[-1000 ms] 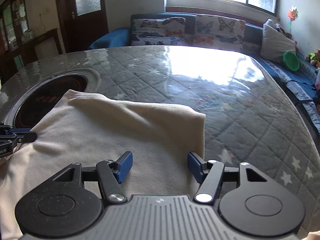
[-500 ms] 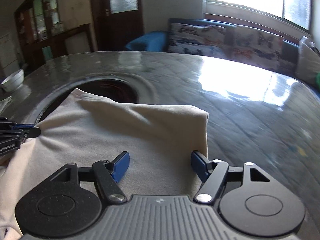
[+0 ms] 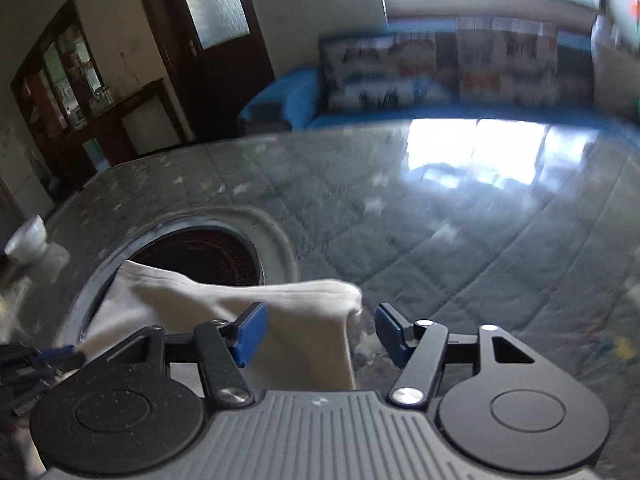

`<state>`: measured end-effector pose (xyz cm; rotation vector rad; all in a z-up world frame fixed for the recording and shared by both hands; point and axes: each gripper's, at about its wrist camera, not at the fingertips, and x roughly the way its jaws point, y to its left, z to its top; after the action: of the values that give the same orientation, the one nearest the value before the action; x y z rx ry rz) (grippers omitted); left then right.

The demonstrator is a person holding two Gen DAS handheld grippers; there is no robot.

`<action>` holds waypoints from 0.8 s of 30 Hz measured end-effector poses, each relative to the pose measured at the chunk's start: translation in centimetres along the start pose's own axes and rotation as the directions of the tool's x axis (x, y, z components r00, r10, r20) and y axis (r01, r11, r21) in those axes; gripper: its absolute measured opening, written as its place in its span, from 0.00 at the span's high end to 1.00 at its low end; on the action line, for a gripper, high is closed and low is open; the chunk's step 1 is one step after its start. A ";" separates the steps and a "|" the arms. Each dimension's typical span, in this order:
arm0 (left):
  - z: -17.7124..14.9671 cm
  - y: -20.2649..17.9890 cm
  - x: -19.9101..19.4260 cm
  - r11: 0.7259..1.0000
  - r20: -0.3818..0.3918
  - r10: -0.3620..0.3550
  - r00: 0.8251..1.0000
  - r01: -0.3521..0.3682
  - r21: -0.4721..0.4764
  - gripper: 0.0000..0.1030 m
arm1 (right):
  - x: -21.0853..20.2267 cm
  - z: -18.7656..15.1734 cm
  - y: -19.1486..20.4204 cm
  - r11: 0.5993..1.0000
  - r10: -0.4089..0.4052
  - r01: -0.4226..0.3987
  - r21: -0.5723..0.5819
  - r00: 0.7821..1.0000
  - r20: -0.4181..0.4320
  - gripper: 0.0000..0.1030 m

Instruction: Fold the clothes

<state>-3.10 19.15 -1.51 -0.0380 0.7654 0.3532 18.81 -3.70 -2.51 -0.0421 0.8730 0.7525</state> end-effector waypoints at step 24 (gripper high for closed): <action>0.5 0.6 -0.2 0.999 -0.013 0.038 0.999 -0.038 -0.010 0.55 | 2.6 0.5 -0.2 0.999 -0.035 0.034 0.007 0.997 0.073 0.71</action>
<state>-3.14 19.69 -0.97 -0.0358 0.7780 0.3938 20.33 -2.22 -4.10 -0.0243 0.8027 0.7150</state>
